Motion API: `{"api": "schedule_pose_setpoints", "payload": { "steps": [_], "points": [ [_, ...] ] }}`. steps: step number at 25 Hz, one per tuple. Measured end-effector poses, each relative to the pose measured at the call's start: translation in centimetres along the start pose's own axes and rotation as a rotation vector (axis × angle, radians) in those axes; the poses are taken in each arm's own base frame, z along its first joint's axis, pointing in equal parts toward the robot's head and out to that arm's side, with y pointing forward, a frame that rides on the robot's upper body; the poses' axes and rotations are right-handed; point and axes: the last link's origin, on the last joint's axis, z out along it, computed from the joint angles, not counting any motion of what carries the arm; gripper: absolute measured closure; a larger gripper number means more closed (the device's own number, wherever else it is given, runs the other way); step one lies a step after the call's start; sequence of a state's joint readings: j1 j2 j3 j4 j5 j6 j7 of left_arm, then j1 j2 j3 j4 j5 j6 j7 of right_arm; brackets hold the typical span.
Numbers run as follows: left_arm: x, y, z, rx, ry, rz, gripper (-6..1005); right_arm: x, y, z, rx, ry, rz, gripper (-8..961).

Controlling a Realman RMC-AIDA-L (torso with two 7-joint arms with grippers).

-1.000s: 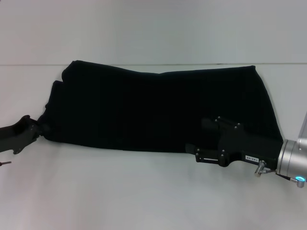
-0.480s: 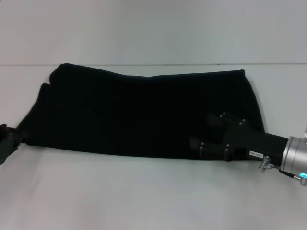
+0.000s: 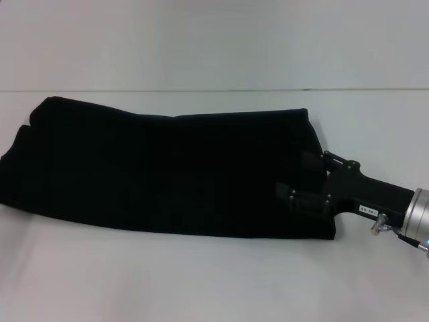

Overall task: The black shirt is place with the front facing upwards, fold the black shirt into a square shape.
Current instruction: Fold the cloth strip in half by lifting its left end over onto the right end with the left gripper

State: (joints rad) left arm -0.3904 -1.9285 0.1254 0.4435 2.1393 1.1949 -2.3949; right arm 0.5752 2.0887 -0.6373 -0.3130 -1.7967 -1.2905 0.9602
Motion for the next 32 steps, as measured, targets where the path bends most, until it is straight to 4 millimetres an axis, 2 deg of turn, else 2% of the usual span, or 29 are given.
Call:
{"api": "schedule_pose_setpoints", "payload": {
  "steps": [2, 5, 10, 12, 13, 14, 15, 16, 17, 18, 20, 23, 25, 28, 32],
  "points": [
    [0.2, 1.1, 0.4, -0.039, -0.014, 0.007, 985, 0.1, 0.0, 0.0, 0.0, 0.001, 0.003, 8],
    [0.4, 3.8, 1.5, -0.134, -0.042, 0.023, 985, 0.5, 0.2, -0.3, 0.002, 0.008, 0.012, 8],
    [-0.2, 10.9, 5.7, -0.277, -0.153, 0.137, 984, 1.4, 0.5, -1.0, 0.014, 0.018, 0.031, 8],
    [-1.6, 15.4, 8.5, -0.336, -0.232, 0.214, 984, 1.7, 0.6, -1.3, 0.018, 0.021, 0.04, 8],
    [-2.0, 16.5, 9.2, -0.351, -0.249, 0.232, 984, 2.1, 0.8, -1.5, 0.021, 0.024, 0.052, 8],
    [-2.0, 16.5, 9.2, -0.351, -0.249, 0.232, 984, 2.1, 0.8, -1.5, 0.021, 0.024, 0.052, 8],
    [-3.4, 19.1, 10.8, -0.382, -0.295, 0.278, 984, 2.4, 0.9, -1.7, 0.024, 0.027, 0.059, 8],
    [-6.2, 22.8, 13.0, -0.418, -0.372, 0.356, 984, 2.7, 1.1, -1.9, 0.026, 0.029, 0.07, 8],
    [-7.1, 23.6, 13.5, -0.426, -0.394, 0.377, 984, 2.8, 1.2, -2.1, 0.027, 0.03, 0.074, 8],
    [-9.2, 25.4, 14.6, -0.443, -0.443, 0.426, 984, 2.8, 1.2, -2.1, 0.027, 0.03, 0.074, 8],
    [-12.5, 27.0, 15.7, -0.451, -0.517, 0.486, 984, 3.2, 1.3, -2.4, 0.033, 0.033, 0.082, 8],
    [-17.0, 26.9, 16.6, -0.442, -0.609, 0.53, 984, 3.5, 1.4, -2.7, 0.041, 0.035, 0.092, 8],
    [-19.3, 25.5, 16.7, -0.427, -0.651, 0.526, 984, 3.7, 1.4, -2.9, 0.046, 0.036, 0.097, 8],
    [-21.3, 22.5, 16.5, -0.391, -0.696, 0.482, 984, 4.0, 1.5, -3.0, 0.054, 0.042, 0.108, 8],
    [-22.2, 19.1, 15.9, -0.355, -0.72, 0.412, 985, 4.4, 1.4, -3.0, 0.077, 0.052, 0.121, 8]
  ]
}}
